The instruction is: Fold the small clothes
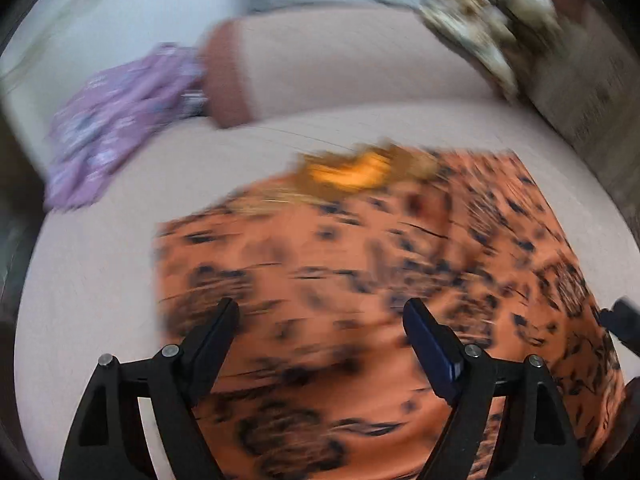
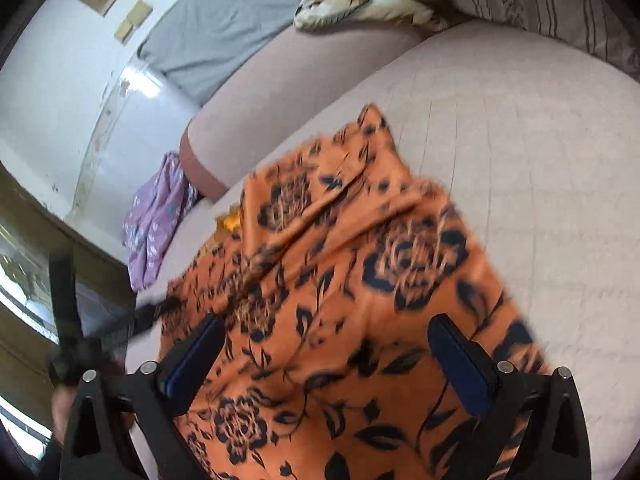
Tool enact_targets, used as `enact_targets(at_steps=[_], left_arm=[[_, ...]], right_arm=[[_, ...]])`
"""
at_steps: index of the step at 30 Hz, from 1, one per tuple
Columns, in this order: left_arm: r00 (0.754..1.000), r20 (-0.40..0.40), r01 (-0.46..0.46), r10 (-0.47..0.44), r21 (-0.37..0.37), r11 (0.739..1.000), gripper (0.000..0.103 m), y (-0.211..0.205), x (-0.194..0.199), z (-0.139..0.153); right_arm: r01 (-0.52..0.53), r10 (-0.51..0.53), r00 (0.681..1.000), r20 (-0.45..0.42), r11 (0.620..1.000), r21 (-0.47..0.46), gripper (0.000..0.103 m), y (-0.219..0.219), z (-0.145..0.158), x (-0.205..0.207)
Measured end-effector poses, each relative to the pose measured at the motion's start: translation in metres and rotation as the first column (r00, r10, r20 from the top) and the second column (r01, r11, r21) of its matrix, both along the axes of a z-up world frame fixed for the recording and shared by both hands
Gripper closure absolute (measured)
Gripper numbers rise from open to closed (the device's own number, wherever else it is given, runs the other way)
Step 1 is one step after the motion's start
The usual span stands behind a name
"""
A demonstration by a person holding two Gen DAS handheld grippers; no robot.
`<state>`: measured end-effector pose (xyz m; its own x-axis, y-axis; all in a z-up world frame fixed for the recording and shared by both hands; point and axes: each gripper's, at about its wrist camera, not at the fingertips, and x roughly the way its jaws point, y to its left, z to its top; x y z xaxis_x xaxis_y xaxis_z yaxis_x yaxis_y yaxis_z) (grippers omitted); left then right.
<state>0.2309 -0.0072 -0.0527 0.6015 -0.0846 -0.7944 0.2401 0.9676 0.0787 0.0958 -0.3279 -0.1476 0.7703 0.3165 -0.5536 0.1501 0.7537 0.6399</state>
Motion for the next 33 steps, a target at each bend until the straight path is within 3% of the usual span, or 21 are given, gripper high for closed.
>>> enact_targets(at_steps=[3, 6, 11, 13, 16, 18, 20, 21, 24, 25, 26, 28, 30, 31, 32, 33], left_arm=[[0.988, 0.035, -0.149, 0.150, -0.039, 0.988, 0.018, 0.055, -0.004, 0.002], [0.966, 0.001, -0.258, 0.258, -0.065, 0.964, 0.018, 0.101, -0.005, -0.019], [0.948, -0.027, -0.319, 0.318, -0.124, 0.940, 0.018, 0.135, -0.001, -0.049], [0.947, -0.046, -0.322, 0.319, -0.126, 0.938, 0.018, 0.139, 0.003, -0.058], [0.943, -0.097, -0.331, 0.319, -0.147, 0.932, 0.018, 0.139, 0.006, -0.062], [0.944, -0.105, -0.327, 0.314, -0.151, 0.933, 0.018, 0.138, 0.011, -0.063], [0.944, -0.101, -0.326, 0.314, -0.140, 0.935, 0.018, 0.137, 0.013, -0.064], [0.944, -0.100, -0.327, 0.316, -0.135, 0.935, 0.018, 0.137, 0.012, -0.064], [0.941, -0.087, -0.338, 0.328, -0.131, 0.932, 0.018, 0.137, 0.008, -0.062], [0.940, -0.084, -0.339, 0.330, -0.132, 0.931, 0.018, 0.137, 0.008, -0.061], [0.941, -0.082, -0.337, 0.329, -0.133, 0.932, 0.018, 0.136, 0.007, -0.061], [0.945, -0.079, -0.324, 0.317, -0.120, 0.938, 0.018, 0.129, 0.008, -0.061], [0.949, -0.070, -0.313, 0.308, -0.086, 0.946, 0.018, 0.123, 0.006, -0.064], [0.951, -0.063, -0.306, 0.302, -0.071, 0.949, 0.018, 0.122, 0.006, -0.065], [0.953, -0.060, -0.301, 0.297, -0.065, 0.951, 0.018, 0.122, 0.006, -0.066], [0.952, -0.062, -0.302, 0.298, -0.067, 0.951, 0.017, 0.122, 0.006, -0.066]], right_arm=[[-0.048, 0.047, 0.999, 0.018, 0.997, 0.055, 0.001, -0.004, 0.015, 0.027], [-0.076, 0.076, 0.997, 0.005, 0.983, 0.168, 0.001, -0.005, 0.021, 0.073], [0.014, 0.023, 0.991, -0.130, 0.961, 0.274, 0.002, -0.008, -0.006, 0.136], [0.056, -0.002, 0.981, -0.193, 0.960, 0.276, 0.009, -0.004, -0.019, 0.157], [0.120, -0.067, 0.967, -0.248, 0.971, 0.208, 0.040, 0.002, -0.025, 0.171], [0.092, -0.055, 0.963, -0.264, 0.987, 0.131, 0.087, 0.010, -0.018, 0.185], [0.077, -0.063, 0.965, -0.256, 0.996, 0.045, 0.094, 0.019, -0.004, 0.192], [0.072, -0.073, 0.975, -0.210, 0.997, -0.011, 0.096, 0.026, 0.017, 0.190], [0.119, -0.116, 0.993, 0.026, 0.961, -0.251, 0.096, 0.049, 0.091, 0.154], [0.144, -0.128, 0.989, 0.072, 0.940, -0.310, 0.096, 0.054, 0.099, 0.140], [0.144, -0.133, 0.990, 0.055, 0.930, -0.339, 0.096, 0.056, 0.094, 0.138], [0.088, -0.129, 0.987, -0.091, 0.928, -0.363, 0.093, 0.050, 0.046, 0.145], [0.044, -0.133, 0.949, -0.285, 0.953, -0.298, 0.075, 0.035, -0.003, 0.151], [0.051, -0.117, 0.945, -0.304, 0.975, -0.218, 0.074, 0.026, -0.019, 0.144], [0.072, -0.119, 0.962, -0.244, 0.979, -0.192, 0.071, 0.021, -0.016, 0.134], [0.072, -0.117, 0.964, -0.237, 0.979, -0.189, 0.058, 0.019, -0.012, 0.130]])
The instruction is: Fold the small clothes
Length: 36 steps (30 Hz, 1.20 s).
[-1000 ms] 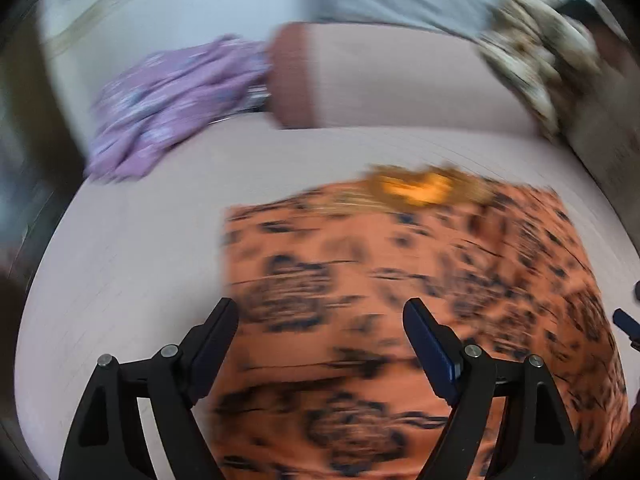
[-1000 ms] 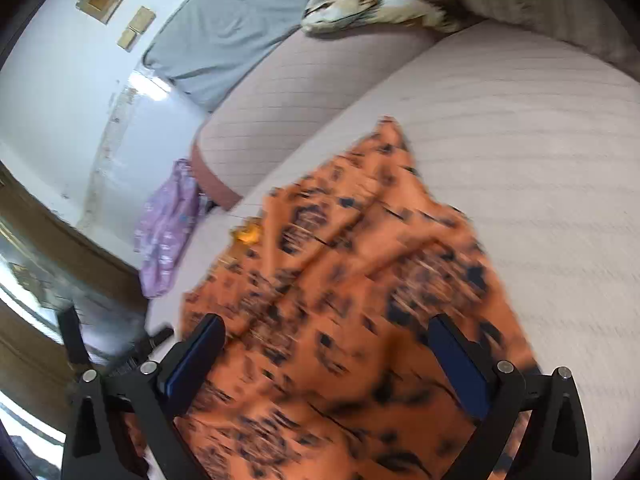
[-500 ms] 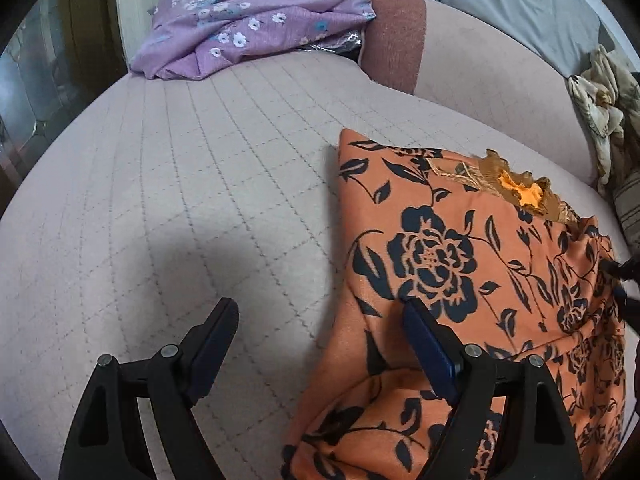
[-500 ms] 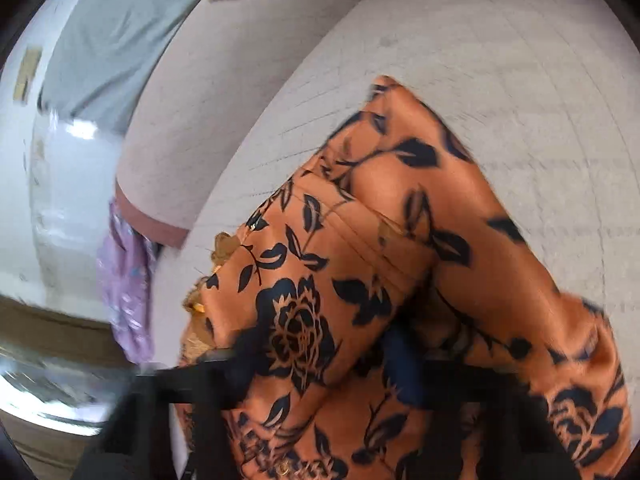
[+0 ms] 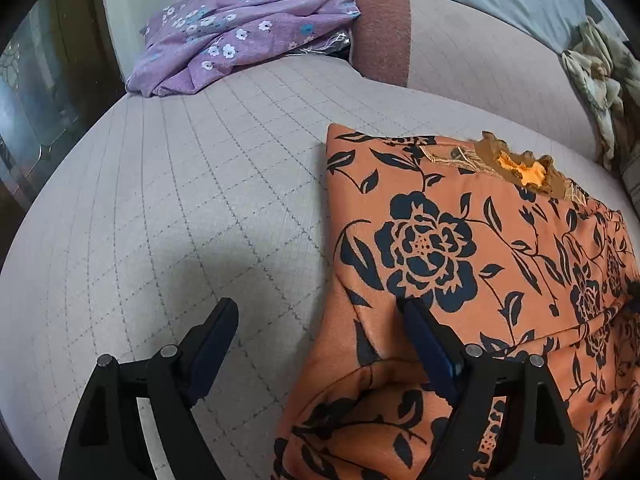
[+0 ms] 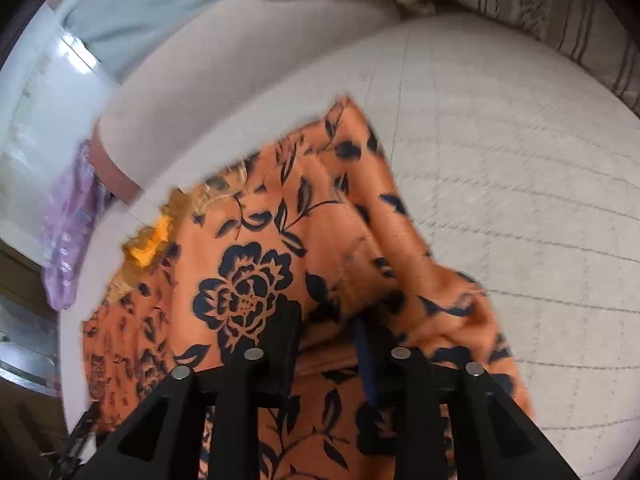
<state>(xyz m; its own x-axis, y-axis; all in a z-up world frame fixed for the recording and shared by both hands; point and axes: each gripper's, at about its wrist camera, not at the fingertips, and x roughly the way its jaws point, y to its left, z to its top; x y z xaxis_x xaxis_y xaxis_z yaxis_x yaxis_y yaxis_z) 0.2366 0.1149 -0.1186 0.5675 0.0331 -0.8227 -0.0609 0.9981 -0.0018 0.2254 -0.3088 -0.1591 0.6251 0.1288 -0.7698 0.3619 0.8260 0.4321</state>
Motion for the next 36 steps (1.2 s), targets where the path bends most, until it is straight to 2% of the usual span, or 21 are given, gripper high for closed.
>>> enact_targets(at_steps=[2, 4, 6, 9, 11, 13, 14, 16, 18, 20, 23, 24, 25, 26, 27, 28, 31, 33, 35, 36], left_arm=[[1.000, -0.012, -0.019, 0.018, -0.024, 1.000, 0.017, 0.003, 0.003, 0.000], [0.999, -0.019, -0.031, 0.030, -0.040, 0.999, 0.017, 0.005, 0.005, -0.001], [0.999, -0.024, -0.033, 0.032, -0.039, 0.999, 0.017, 0.006, 0.007, -0.003], [0.999, -0.023, -0.036, 0.035, -0.040, 0.999, 0.015, 0.006, 0.007, -0.004], [0.999, -0.024, -0.037, 0.036, -0.046, 0.998, 0.014, 0.008, 0.008, -0.005], [0.999, -0.024, -0.042, 0.041, -0.046, 0.998, 0.013, 0.009, 0.010, -0.006], [0.999, -0.023, -0.045, 0.044, -0.044, 0.998, 0.013, 0.008, 0.011, -0.007], [0.999, -0.020, -0.048, 0.047, -0.039, 0.998, 0.012, 0.008, 0.012, -0.008], [0.999, -0.018, -0.047, 0.046, -0.036, 0.998, 0.012, 0.008, 0.013, -0.008], [0.999, -0.017, -0.045, 0.044, -0.040, 0.998, 0.012, 0.008, 0.013, -0.009], [0.999, -0.017, -0.051, 0.050, -0.038, 0.998, 0.012, 0.008, 0.014, -0.009], [0.998, -0.016, -0.054, 0.053, -0.036, 0.998, 0.012, 0.007, 0.015, -0.009], [0.998, -0.016, -0.058, 0.057, -0.030, 0.998, 0.012, 0.006, 0.015, -0.009], [0.998, -0.015, -0.058, 0.058, -0.026, 0.998, 0.012, 0.006, 0.016, -0.009], [0.998, -0.011, -0.056, 0.056, -0.024, 0.998, 0.012, 0.006, 0.014, -0.009], [0.999, -0.008, -0.052, 0.052, -0.023, 0.998, 0.012, 0.006, 0.014, -0.009], [0.999, -0.011, -0.053, 0.053, -0.029, 0.998, 0.011, 0.008, 0.013, -0.010], [0.998, -0.014, -0.060, 0.059, -0.026, 0.998, 0.011, 0.007, 0.013, -0.009], [0.998, -0.015, -0.060, 0.059, -0.025, 0.998, 0.011, 0.006, 0.013, -0.009], [0.998, -0.016, -0.060, 0.059, -0.027, 0.998, 0.011, 0.006, 0.013, -0.009]], right_arm=[[-0.018, 0.018, 0.999, 0.034, 1.000, 0.017, 0.039, -0.006, 0.011, -0.005], [-0.018, 0.023, 0.995, 0.096, 0.999, -0.048, 0.039, -0.008, 0.033, -0.008], [-0.034, 0.043, 0.991, 0.123, 0.997, -0.073, 0.031, -0.013, 0.044, 0.004], [-0.078, 0.089, 0.991, 0.099, 0.991, -0.110, 0.032, -0.016, 0.045, 0.034], [-0.102, 0.109, 0.993, 0.044, 0.984, -0.147, 0.032, -0.019, 0.038, 0.056], [-0.164, 0.165, 0.986, -0.005, 0.972, -0.168, 0.037, -0.018, 0.032, 0.081], [-0.188, 0.187, 0.982, -0.022, 0.964, -0.186, 0.044, -0.017, 0.032, 0.088], [-0.269, 0.242, 0.960, -0.141, 0.937, -0.222, 0.068, -0.006, 0.015, 0.110], [-0.306, 0.258, 0.945, -0.202, 0.915, -0.261, 0.094, -0.002, 0.007, 0.115], [-0.316, 0.277, 0.947, -0.165, 0.899, -0.304, 0.096, 0.006, 0.022, 0.110], [-0.217, 0.267, 0.964, 0.016, 0.817, -0.534, 0.095, 0.027, 0.074, 0.074], [-0.173, 0.241, 0.969, 0.051, 0.814, -0.554, 0.095, 0.027, 0.077, 0.063], [-0.173, 0.226, 0.974, 0.024, 0.806, -0.567, 0.092, 0.027, 0.067, 0.064], [-0.207, 0.214, 0.975, -0.056, 0.791, -0.576, 0.086, 0.026, 0.044, 0.071], [-0.267, 0.219, 0.964, -0.153, 0.803, -0.532, 0.080, 0.021, 0.013, 0.080], [-0.307, 0.246, 0.951, -0.190, 0.837, -0.453, 0.080, 0.014, -0.004, 0.080], [-0.176, 0.162, 0.984, -0.071, 0.906, -0.385, 0.066, -0.002, 0.008, 0.061], [-0.123, 0.124, 0.992, -0.023, 0.906, -0.406, 0.052, -0.002, 0.025, 0.049], [-0.114, 0.147, 0.987, 0.056, 0.911, -0.396, 0.050, 0.002, 0.046, 0.037], [-0.124, 0.171, 0.981, 0.095, 0.919, -0.375, 0.042, 0.006, 0.054, 0.031]])
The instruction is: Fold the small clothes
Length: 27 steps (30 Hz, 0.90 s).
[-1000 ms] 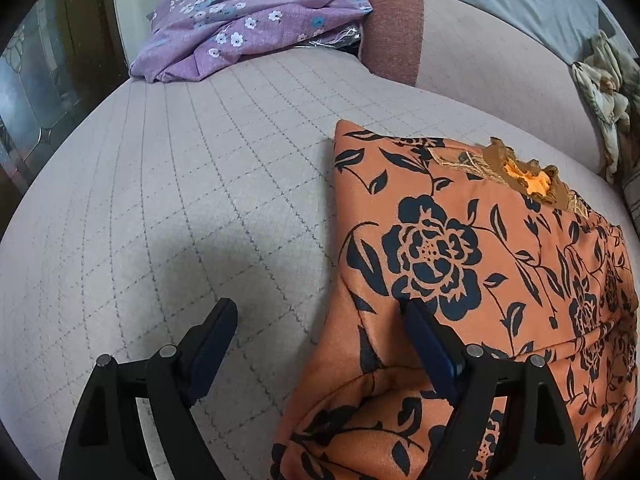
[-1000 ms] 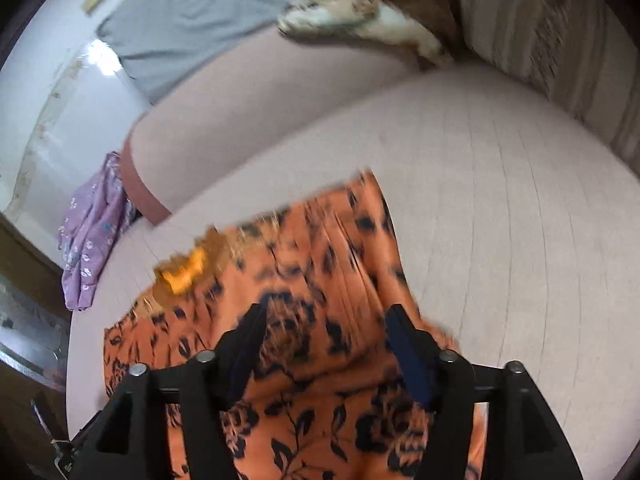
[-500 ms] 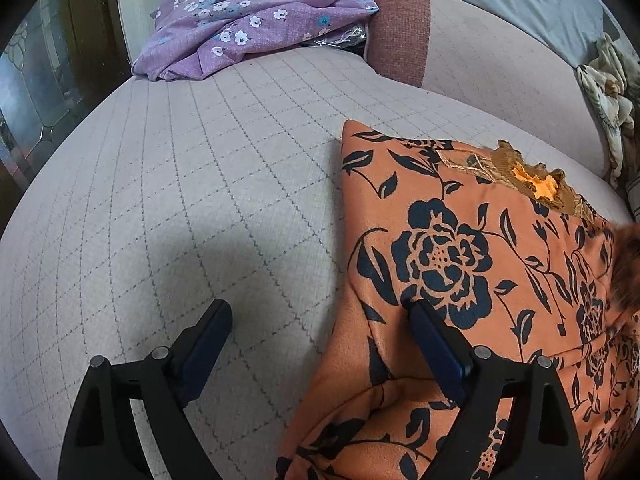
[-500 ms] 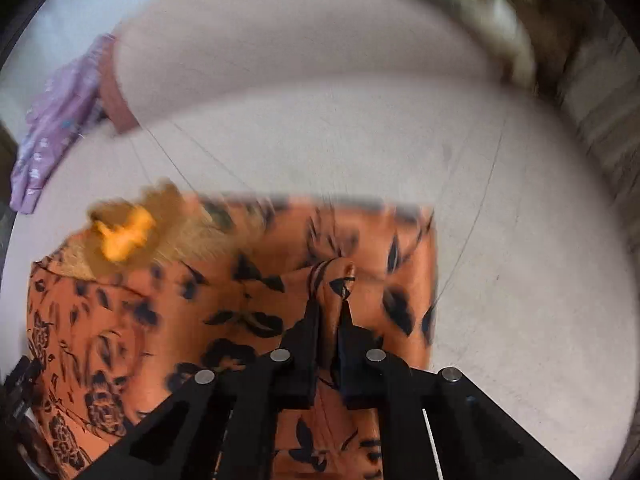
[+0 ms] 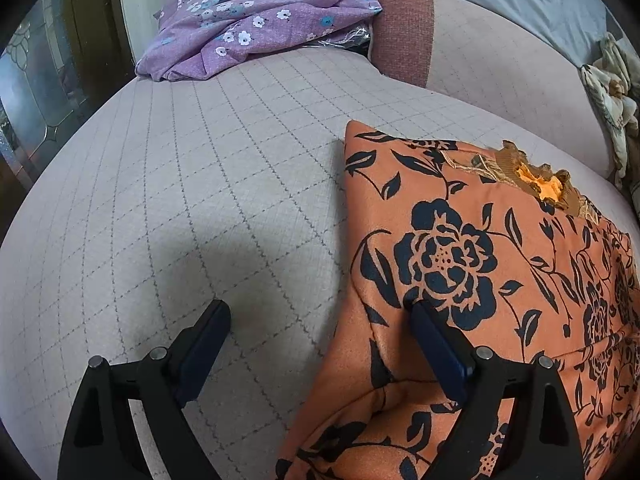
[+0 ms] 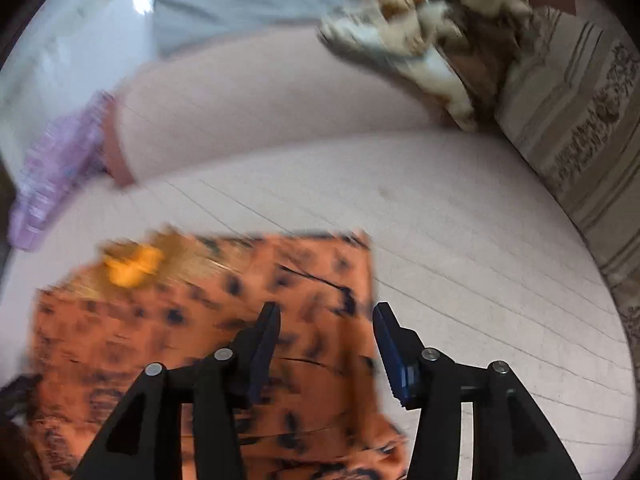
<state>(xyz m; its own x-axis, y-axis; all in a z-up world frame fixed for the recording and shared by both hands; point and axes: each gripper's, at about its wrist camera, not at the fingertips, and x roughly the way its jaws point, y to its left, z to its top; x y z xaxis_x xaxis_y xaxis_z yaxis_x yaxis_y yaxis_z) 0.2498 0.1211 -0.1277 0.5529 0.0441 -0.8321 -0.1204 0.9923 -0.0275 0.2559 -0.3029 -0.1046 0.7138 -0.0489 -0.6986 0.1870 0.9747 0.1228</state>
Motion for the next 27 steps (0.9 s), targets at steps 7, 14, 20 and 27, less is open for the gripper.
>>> enact_targets(at_steps=[7, 14, 20, 27], left_arm=[[1.000, 0.001, 0.005, -0.005, 0.000, 1.000, 0.011, 0.002, 0.000, 0.001], [1.000, 0.022, 0.018, -0.018, -0.011, 1.000, 0.011, 0.005, -0.007, 0.001], [0.997, 0.051, 0.060, -0.056, -0.063, 0.996, 0.011, 0.017, -0.061, 0.025], [0.991, 0.050, 0.133, -0.128, -0.112, 0.985, 0.011, 0.030, -0.183, 0.049]], right_arm=[[-0.042, 0.100, 0.981, -0.167, 0.947, 0.319, 0.028, -0.009, -0.068, 0.007], [-0.097, 0.095, 0.995, 0.020, 0.966, 0.239, 0.027, 0.003, 0.008, -0.065], [-0.067, 0.089, 0.993, -0.076, 0.964, 0.258, 0.024, -0.039, -0.004, -0.147], [-0.076, 0.162, 0.967, -0.196, 0.919, 0.386, 0.024, -0.089, -0.056, -0.239]])
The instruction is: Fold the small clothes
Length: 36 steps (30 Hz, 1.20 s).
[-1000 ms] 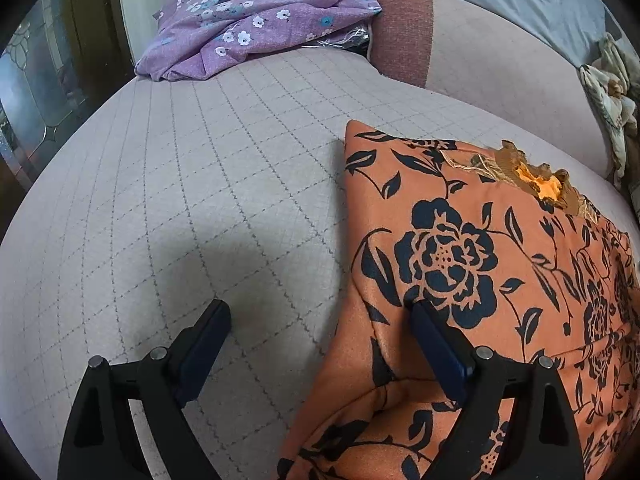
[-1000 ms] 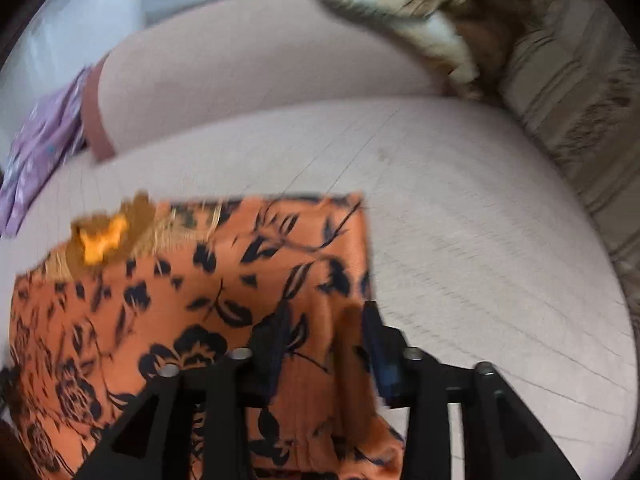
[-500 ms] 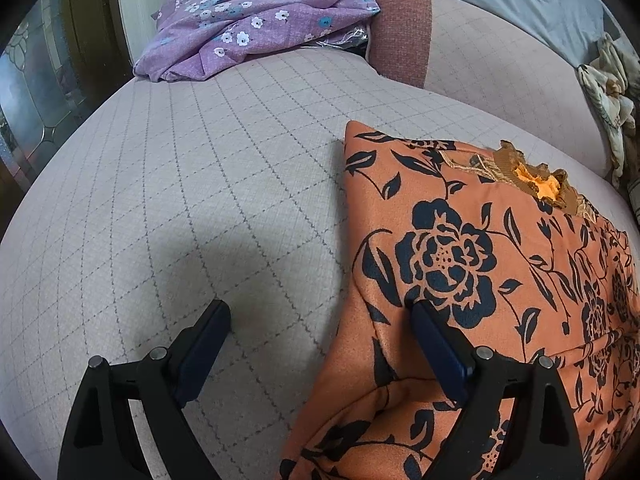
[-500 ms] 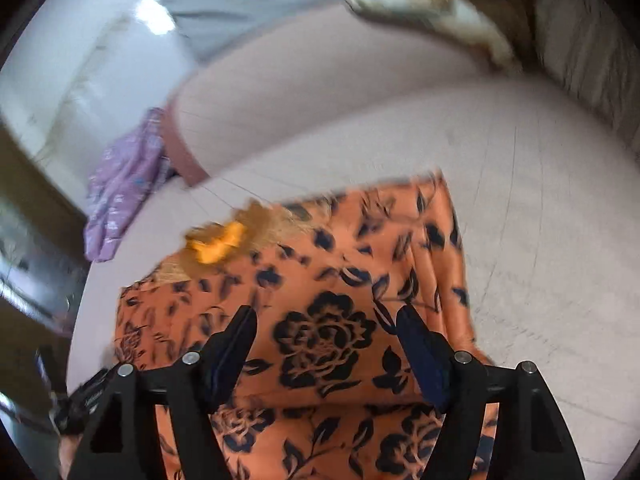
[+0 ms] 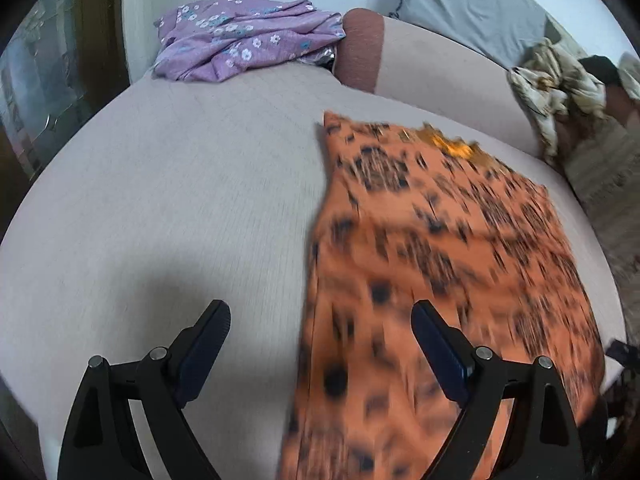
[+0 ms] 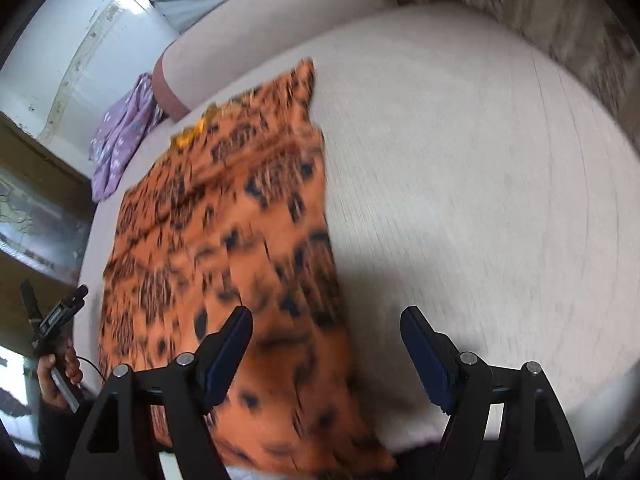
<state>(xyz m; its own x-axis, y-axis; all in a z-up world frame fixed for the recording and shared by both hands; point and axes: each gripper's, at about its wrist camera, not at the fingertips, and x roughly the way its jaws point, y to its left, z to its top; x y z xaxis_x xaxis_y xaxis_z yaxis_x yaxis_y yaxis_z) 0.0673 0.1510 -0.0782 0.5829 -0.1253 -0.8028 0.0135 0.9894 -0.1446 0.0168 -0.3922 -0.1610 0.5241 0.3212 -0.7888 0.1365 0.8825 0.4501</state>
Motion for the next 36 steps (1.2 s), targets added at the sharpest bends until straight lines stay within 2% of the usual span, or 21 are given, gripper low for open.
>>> enact_targets(at_steps=[4, 6, 10, 13, 14, 15, 18, 19, 21, 23, 26, 28, 30, 32, 34, 35, 36], left_arm=[[0.998, -0.061, -0.023, 0.022, -0.011, 1.000, 0.011, 0.006, -0.053, -0.013], [0.993, -0.112, -0.043, 0.039, -0.034, 0.998, 0.011, 0.008, -0.073, -0.027], [0.983, -0.176, -0.072, 0.059, -0.068, 0.995, 0.011, 0.006, -0.089, -0.043], [0.976, -0.206, -0.087, 0.068, -0.084, 0.993, 0.012, 0.005, -0.091, -0.049], [0.976, -0.208, -0.083, 0.061, -0.098, 0.992, 0.019, 0.003, -0.092, -0.050], [0.975, -0.214, -0.079, 0.057, -0.098, 0.992, 0.031, 0.002, -0.093, -0.051], [0.972, -0.222, -0.076, 0.072, -0.006, 0.997, 0.050, -0.004, -0.093, -0.052], [0.972, -0.222, -0.077, 0.074, -0.007, 0.997, 0.052, -0.003, -0.094, -0.053], [0.971, -0.226, -0.083, 0.074, -0.033, 0.996, 0.079, 0.000, -0.096, -0.051], [0.973, -0.225, -0.069, 0.055, -0.056, 0.996, 0.091, 0.002, -0.098, -0.049], [0.975, -0.219, -0.063, 0.049, -0.057, 0.996, 0.090, 0.001, -0.097, -0.050], [0.976, -0.213, -0.064, 0.048, -0.073, 0.995, 0.079, 0.000, -0.098, -0.051], [0.980, -0.198, -0.043, 0.021, -0.106, 0.993, 0.050, -0.004, -0.101, -0.051], [0.981, -0.196, -0.030, 0.016, -0.073, 0.997, 0.048, -0.011, -0.103, -0.051], [0.981, -0.194, -0.015, 0.012, -0.013, 1.000, 0.077, -0.018, -0.103, -0.051], [0.981, -0.194, -0.007, 0.006, -0.004, 1.000, 0.094, -0.019, -0.102, -0.050], [0.980, -0.200, -0.006, 0.000, -0.028, 1.000, 0.096, -0.017, -0.100, -0.048]], right_arm=[[-0.043, 0.044, 0.999, -0.007, 0.993, 0.108, 0.024, -0.003, -0.019, -0.025], [-0.052, 0.051, 0.999, 0.007, 0.991, 0.125, 0.023, 0.000, -0.022, -0.031], [-0.087, 0.083, 0.996, 0.028, 0.972, 0.220, 0.023, 0.006, -0.028, -0.039], [-0.109, 0.101, 0.994, 0.044, 0.962, 0.251, 0.023, 0.013, -0.029, -0.048], [-0.110, 0.101, 0.994, 0.047, 0.960, 0.258, 0.024, 0.014, -0.028, -0.049], [-0.111, 0.100, 0.994, 0.054, 0.957, 0.270, 0.024, 0.015, -0.028, -0.051], [-0.126, 0.108, 0.991, 0.079, 0.953, 0.275, 0.024, 0.018, -0.022, -0.056], [-0.122, 0.105, 0.992, 0.076, 0.957, 0.264, 0.024, 0.019, -0.022, -0.056], [-0.102, 0.091, 0.994, 0.058, 0.963, 0.249, 0.024, 0.019, -0.026, -0.055], [-0.078, 0.072, 0.997, 0.034, 0.968, 0.239, 0.023, 0.017, -0.033, -0.054], [-0.081, 0.075, 0.997, 0.037, 0.969, 0.234, 0.024, 0.017, -0.034, -0.052], [-0.080, 0.075, 0.997, 0.032, 0.968, 0.239, 0.024, 0.015, -0.037, -0.051], [-0.081, 0.076, 0.997, 0.026, 0.965, 0.249, 0.024, 0.014, -0.038, -0.049], [-0.089, 0.087, 0.996, 0.020, 0.964, 0.252, 0.024, 0.013, -0.039, -0.048], [-0.098, 0.100, 0.995, 0.005, 0.963, 0.251, 0.028, 0.012, -0.039, -0.046], [-0.095, 0.100, 0.995, -0.010, 0.967, 0.236, 0.042, 0.011, -0.039, -0.046], [-0.091, 0.099, 0.995, -0.024, 0.972, 0.216, 0.064, 0.010, -0.039, -0.045]])
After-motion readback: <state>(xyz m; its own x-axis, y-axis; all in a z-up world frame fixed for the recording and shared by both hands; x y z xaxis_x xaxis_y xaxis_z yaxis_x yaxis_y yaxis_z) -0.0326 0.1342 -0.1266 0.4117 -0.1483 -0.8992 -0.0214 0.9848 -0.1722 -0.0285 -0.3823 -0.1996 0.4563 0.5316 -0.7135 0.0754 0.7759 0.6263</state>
